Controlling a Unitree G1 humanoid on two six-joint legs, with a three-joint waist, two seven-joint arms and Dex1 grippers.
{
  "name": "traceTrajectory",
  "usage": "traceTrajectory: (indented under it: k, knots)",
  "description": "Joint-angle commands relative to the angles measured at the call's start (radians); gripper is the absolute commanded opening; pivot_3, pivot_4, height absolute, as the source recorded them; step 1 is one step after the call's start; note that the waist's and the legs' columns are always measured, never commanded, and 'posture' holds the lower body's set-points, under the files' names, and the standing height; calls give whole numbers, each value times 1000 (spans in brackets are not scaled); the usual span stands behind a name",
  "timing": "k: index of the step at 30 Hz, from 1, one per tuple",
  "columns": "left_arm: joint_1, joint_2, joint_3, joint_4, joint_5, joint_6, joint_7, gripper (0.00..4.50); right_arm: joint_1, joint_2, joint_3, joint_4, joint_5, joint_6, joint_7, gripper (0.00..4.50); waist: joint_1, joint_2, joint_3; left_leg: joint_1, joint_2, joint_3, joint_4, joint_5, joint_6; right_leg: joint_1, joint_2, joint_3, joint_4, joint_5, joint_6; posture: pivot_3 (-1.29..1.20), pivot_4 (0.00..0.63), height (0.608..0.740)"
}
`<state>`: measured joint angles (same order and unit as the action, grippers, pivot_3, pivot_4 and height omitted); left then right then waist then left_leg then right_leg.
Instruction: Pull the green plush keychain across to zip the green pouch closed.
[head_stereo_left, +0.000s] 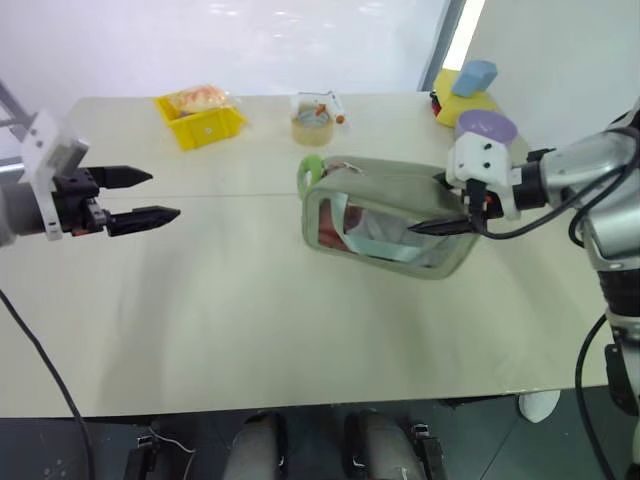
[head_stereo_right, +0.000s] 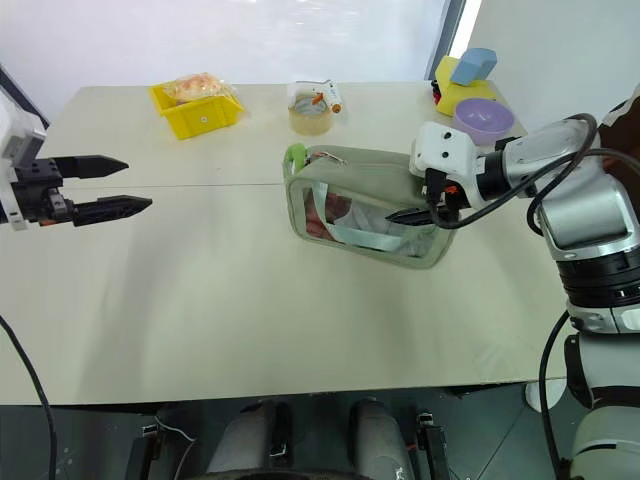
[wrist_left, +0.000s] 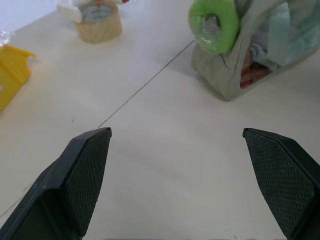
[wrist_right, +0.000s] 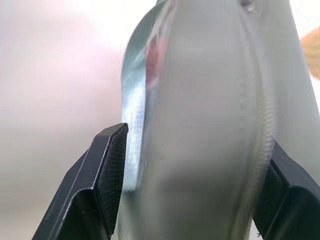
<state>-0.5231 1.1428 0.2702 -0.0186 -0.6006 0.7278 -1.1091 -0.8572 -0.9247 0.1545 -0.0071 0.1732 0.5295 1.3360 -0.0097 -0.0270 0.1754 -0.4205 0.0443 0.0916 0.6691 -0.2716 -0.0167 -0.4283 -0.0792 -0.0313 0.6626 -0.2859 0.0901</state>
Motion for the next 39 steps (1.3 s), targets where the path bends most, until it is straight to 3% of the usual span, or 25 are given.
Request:
traceTrajectory:
  k: [1,5,12,18,26,33,34,39]
  knots:
    - [-22,5,6,4,9,-21,-7,4500,25,-4,-36,-13,23,-2,-15,1886,-1,0,0,0,-1,0,0,0,0,0,0,0,0,0,0,0,150,739]
    - [-20,15,10,3,8,-19,-14,4500,31,-6,-29,-39,16,-19,-20,44,-3,0,0,0,-1,0,0,0,0,0,0,0,0,0,0,0,150,739]
    - [-20,21,13,6,15,-21,-19,4500,-71,13,7,-77,-1,0,-30,44,-6,0,0,0,-1,-1,0,0,0,-1,0,0,0,0,0,0,150,739]
    - [-33,24,8,17,22,-25,-22,4500,-88,128,20,-143,21,-43,-86,44,-6,0,0,0,-1,-1,0,0,0,-1,0,0,0,0,0,0,150,739]
    - [-36,12,5,-1,21,-16,-18,4500,-29,194,141,-64,-139,-274,-151,44,-2,-1,-1,-4,-1,-2,4,0,0,-1,0,-2,1,0,0,0,150,739]
    - [-29,20,11,-5,20,-10,-20,4500,-36,229,157,-117,-117,-164,-127,44,-4,-1,-1,-4,0,-5,6,0,1,0,1,-2,2,0,0,0,150,739]
    - [-28,20,13,-6,19,-9,-19,4500,-43,228,149,-127,-103,-136,-120,854,-3,-1,-1,-4,0,-5,7,0,1,0,1,-2,2,0,0,0,150,739]
    - [-21,22,18,-7,18,-7,-20,4500,-80,205,73,-155,-34,-51,-103,3145,-3,-1,-1,-4,0,-5,7,-1,1,0,1,-2,2,0,0,0,150,739]
